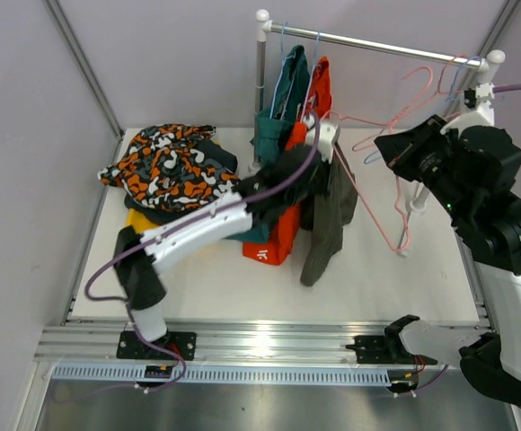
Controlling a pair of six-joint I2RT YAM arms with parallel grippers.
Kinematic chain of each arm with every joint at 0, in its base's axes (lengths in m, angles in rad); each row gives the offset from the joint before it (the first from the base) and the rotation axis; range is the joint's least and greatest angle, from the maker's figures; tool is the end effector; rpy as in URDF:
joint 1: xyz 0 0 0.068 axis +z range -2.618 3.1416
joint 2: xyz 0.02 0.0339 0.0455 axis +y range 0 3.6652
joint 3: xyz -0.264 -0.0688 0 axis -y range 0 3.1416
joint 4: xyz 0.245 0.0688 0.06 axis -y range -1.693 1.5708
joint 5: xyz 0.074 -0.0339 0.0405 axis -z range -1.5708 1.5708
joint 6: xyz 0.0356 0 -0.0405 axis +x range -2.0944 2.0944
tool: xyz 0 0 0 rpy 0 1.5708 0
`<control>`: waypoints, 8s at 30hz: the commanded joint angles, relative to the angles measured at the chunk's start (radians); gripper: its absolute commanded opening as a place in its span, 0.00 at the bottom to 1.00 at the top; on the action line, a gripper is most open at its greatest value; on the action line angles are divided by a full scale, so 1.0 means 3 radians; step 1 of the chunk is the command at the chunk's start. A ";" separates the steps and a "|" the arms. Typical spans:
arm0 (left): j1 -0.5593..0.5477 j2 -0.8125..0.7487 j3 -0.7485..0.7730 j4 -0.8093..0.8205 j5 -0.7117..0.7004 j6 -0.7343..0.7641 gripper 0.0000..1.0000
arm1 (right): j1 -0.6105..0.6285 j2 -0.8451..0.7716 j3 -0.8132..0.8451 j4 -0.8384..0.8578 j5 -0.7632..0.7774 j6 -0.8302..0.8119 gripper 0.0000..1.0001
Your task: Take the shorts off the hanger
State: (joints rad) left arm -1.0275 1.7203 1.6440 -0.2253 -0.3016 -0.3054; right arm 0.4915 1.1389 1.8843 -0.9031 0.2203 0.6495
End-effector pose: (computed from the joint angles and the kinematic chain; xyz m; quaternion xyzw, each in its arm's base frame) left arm 0.2217 -0.3466 0.3836 0.1979 0.7763 -0.2672 0.5355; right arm 0.1414 0.0669 0.5464 0.1308 0.7480 0.2781 0.5882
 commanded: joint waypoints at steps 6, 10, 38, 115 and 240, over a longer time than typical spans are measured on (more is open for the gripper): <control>0.0133 0.0205 0.0295 -0.0611 0.0305 -0.0163 0.00 | 0.0008 0.0201 0.0437 -0.0124 0.0374 -0.0205 0.00; -0.0342 -0.0502 -0.0743 -0.0354 0.0131 -0.0296 0.00 | -0.0089 0.0626 0.0775 -0.0098 0.0503 -0.0497 0.00; -0.0816 -0.2677 -0.0746 -0.1821 -0.1527 -0.0154 0.00 | -0.1040 0.1548 0.0597 0.0561 -0.0023 -0.0933 0.00; 0.2326 -0.3806 -0.2826 -0.0952 0.1128 -0.0081 0.97 | -0.0048 0.2227 0.0883 0.1175 -0.0310 -0.0447 0.55; 0.2949 0.0635 0.2798 -0.1412 0.0229 0.0614 0.02 | -0.0314 0.0698 -0.0380 0.0801 -0.0371 -0.0191 0.00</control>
State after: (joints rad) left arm -0.1551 1.9034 2.4607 -0.8001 -0.2321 -0.0982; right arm 0.4072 1.3739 1.7748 -0.7502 0.1394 0.6136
